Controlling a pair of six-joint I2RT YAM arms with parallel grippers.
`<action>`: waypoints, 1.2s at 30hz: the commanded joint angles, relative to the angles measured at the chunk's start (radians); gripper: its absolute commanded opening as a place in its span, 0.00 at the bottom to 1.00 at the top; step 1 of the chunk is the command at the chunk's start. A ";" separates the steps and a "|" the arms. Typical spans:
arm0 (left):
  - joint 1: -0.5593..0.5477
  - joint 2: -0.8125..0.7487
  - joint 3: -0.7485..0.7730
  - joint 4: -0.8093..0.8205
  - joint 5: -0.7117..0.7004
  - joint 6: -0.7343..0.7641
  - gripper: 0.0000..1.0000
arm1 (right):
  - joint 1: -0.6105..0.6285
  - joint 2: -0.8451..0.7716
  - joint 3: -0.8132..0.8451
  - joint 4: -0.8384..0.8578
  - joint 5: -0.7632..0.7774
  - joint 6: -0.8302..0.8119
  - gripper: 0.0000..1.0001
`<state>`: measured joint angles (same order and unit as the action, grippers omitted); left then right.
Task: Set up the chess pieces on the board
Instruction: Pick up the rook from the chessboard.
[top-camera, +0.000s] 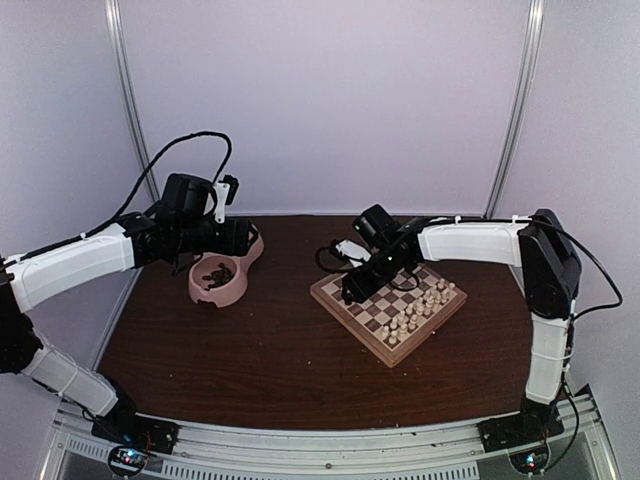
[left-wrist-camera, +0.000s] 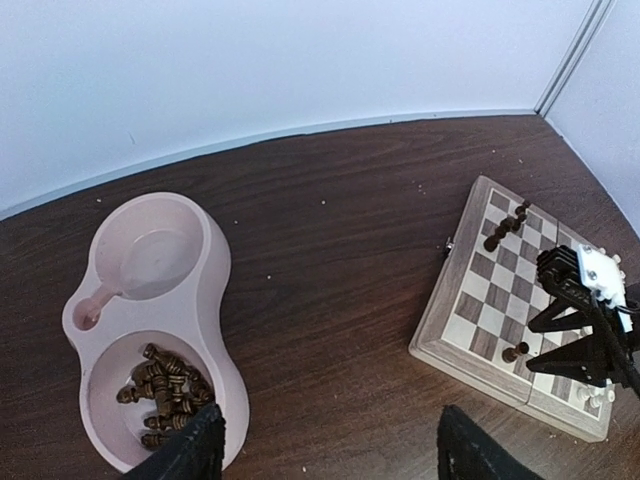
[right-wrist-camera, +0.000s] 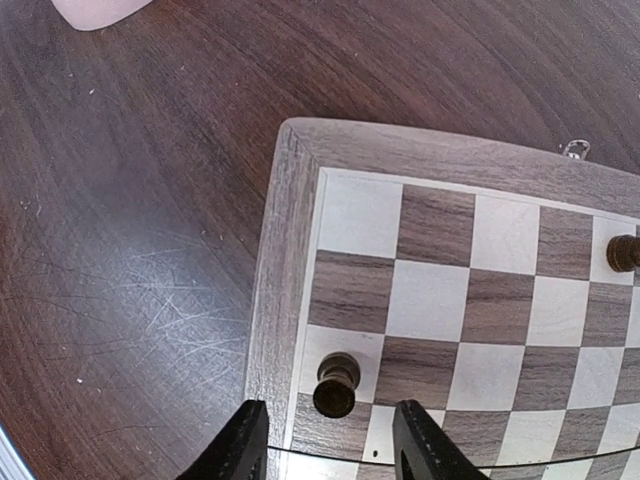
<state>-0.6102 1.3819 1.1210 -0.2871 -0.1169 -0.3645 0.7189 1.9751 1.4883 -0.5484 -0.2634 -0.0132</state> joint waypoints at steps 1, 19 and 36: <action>0.005 -0.021 -0.006 0.003 -0.026 0.017 0.73 | 0.010 0.014 0.042 -0.030 0.053 -0.016 0.44; 0.009 -0.003 0.013 -0.016 -0.022 0.030 0.74 | 0.017 0.055 0.067 -0.038 0.050 -0.019 0.31; 0.009 0.013 0.016 -0.034 -0.010 0.029 0.74 | 0.019 0.079 0.091 -0.042 0.041 -0.022 0.18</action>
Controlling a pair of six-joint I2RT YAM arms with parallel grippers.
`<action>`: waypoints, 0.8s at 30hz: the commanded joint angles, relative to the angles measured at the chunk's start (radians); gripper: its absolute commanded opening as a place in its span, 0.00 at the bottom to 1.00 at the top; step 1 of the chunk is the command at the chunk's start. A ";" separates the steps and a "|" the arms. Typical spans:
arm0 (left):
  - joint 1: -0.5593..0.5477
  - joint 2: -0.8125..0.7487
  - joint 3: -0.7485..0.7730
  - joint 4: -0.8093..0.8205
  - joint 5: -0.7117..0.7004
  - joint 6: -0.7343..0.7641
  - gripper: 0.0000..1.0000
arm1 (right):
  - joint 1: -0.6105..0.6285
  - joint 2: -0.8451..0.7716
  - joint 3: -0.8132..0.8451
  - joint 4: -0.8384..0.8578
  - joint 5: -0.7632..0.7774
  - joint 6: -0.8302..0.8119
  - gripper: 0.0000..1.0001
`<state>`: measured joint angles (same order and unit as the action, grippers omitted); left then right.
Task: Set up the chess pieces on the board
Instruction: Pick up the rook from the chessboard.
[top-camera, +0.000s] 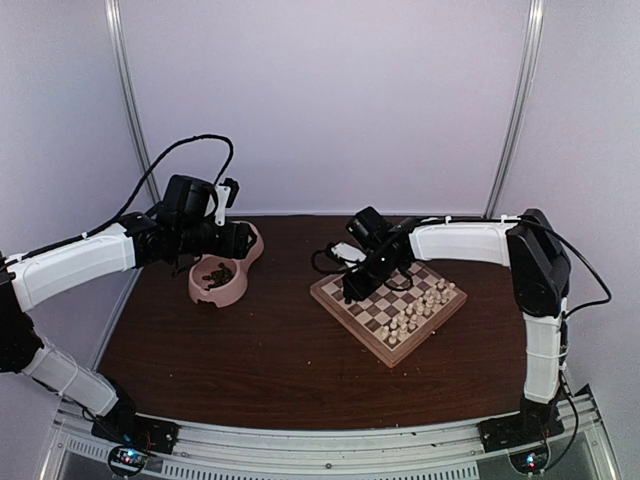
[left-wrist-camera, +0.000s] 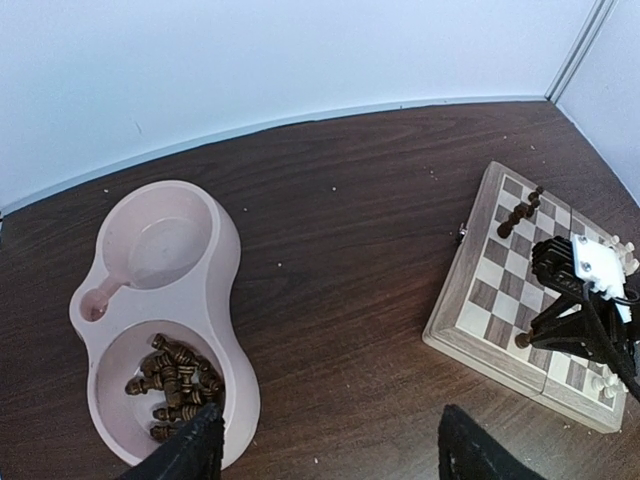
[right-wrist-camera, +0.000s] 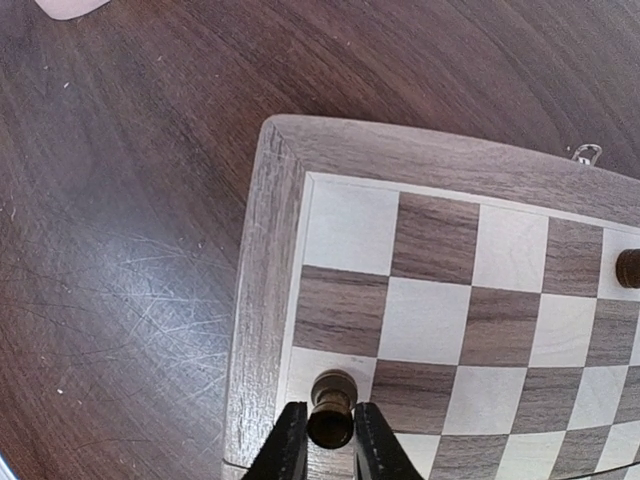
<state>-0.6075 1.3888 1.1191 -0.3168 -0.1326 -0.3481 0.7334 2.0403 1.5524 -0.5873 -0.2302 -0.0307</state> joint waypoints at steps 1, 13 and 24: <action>0.006 0.006 0.016 -0.005 0.006 0.012 0.74 | 0.004 0.013 0.027 -0.003 0.008 -0.005 0.17; 0.007 0.005 0.011 -0.013 0.004 0.015 0.74 | 0.005 -0.032 0.024 -0.006 0.018 -0.003 0.08; 0.007 -0.013 -0.005 -0.017 -0.005 0.018 0.74 | -0.008 -0.116 0.003 -0.015 0.071 -0.015 0.07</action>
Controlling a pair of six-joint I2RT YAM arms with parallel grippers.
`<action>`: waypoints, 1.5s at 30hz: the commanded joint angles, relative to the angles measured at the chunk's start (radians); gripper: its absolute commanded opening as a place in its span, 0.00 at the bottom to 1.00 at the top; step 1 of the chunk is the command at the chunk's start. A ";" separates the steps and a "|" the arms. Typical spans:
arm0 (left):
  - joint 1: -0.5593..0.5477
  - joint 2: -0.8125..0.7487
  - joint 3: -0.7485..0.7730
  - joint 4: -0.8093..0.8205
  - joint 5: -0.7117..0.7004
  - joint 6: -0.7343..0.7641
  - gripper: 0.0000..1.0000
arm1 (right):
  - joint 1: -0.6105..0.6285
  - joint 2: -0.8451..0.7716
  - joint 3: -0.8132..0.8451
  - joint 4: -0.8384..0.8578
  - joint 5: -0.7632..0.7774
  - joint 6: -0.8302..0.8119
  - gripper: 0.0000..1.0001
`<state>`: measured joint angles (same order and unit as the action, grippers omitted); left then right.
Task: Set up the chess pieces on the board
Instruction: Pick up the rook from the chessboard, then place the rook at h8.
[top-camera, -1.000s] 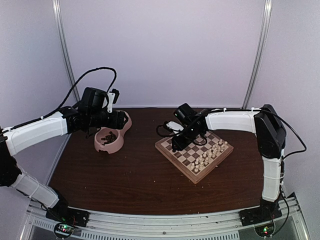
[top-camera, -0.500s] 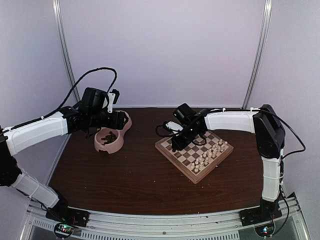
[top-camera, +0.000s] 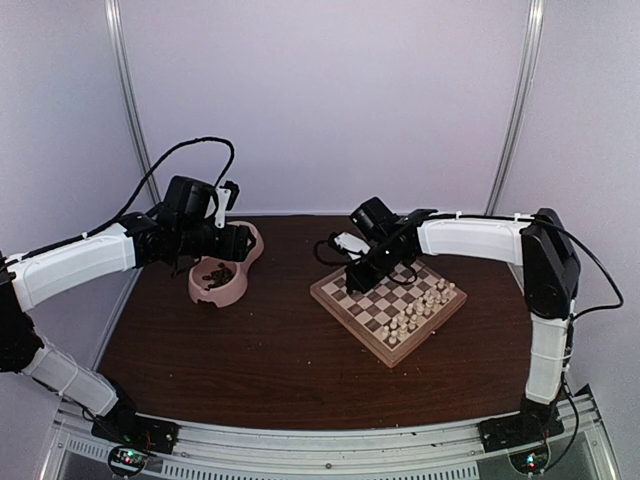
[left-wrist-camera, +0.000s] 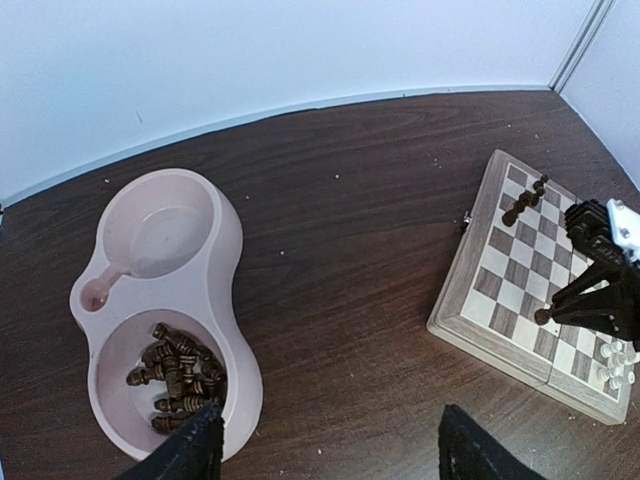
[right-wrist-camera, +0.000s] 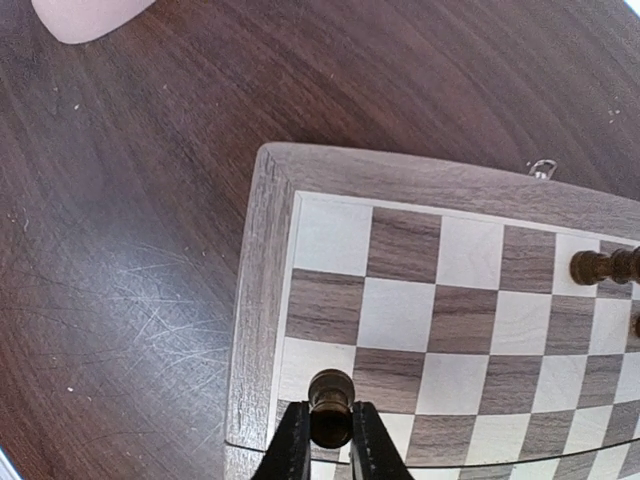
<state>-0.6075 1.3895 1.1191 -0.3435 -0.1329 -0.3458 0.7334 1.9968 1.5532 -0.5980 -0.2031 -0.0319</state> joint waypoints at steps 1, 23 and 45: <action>0.008 -0.014 -0.006 0.009 -0.005 0.016 0.74 | -0.011 -0.079 0.001 -0.005 0.049 -0.015 0.07; 0.008 -0.075 -0.007 0.010 -0.115 0.044 0.74 | -0.166 -0.218 -0.017 0.063 0.152 0.032 0.07; 0.008 -0.001 0.064 -0.005 -0.144 0.068 0.73 | -0.314 0.071 0.248 0.027 0.139 0.069 0.07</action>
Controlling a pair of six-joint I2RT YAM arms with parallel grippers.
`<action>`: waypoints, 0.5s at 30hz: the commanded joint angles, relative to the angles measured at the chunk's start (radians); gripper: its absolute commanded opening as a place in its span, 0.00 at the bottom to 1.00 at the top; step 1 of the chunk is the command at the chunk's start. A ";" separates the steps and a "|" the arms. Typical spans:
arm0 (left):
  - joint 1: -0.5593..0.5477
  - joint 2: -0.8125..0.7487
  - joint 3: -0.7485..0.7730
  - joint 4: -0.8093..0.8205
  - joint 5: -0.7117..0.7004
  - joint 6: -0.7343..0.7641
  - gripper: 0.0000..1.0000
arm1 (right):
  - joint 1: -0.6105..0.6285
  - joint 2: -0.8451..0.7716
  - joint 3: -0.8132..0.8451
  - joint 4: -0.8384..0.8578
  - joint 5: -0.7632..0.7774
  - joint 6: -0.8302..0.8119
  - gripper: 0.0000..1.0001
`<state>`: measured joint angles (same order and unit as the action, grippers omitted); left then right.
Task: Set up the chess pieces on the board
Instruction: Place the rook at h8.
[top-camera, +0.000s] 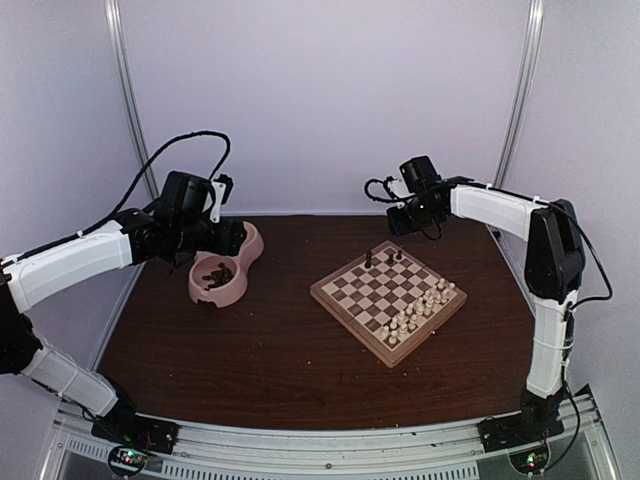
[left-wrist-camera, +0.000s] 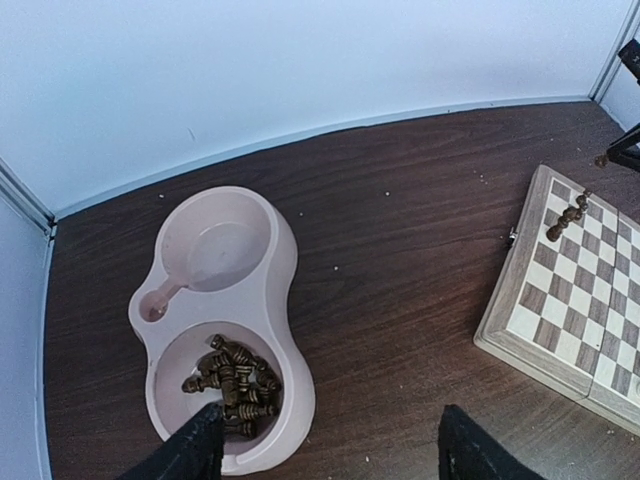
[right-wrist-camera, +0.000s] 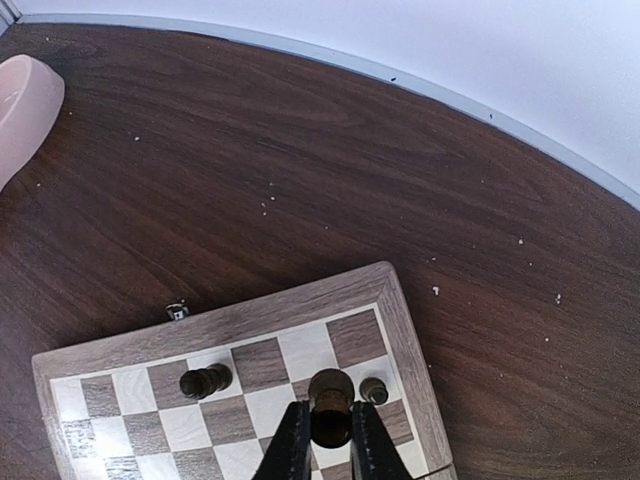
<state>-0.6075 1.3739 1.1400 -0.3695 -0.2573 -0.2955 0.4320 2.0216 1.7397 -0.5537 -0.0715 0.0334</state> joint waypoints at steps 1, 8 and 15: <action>0.008 0.018 0.044 0.021 -0.019 0.017 0.73 | -0.017 0.062 0.075 -0.021 0.004 0.001 0.07; 0.008 0.027 0.047 0.016 -0.020 0.014 0.73 | -0.037 0.150 0.149 -0.045 -0.009 -0.004 0.07; 0.008 0.029 0.046 0.009 -0.028 0.012 0.73 | -0.048 0.197 0.170 -0.057 -0.012 -0.007 0.07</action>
<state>-0.6075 1.3983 1.1564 -0.3710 -0.2695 -0.2924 0.3943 2.2021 1.8790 -0.5934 -0.0780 0.0296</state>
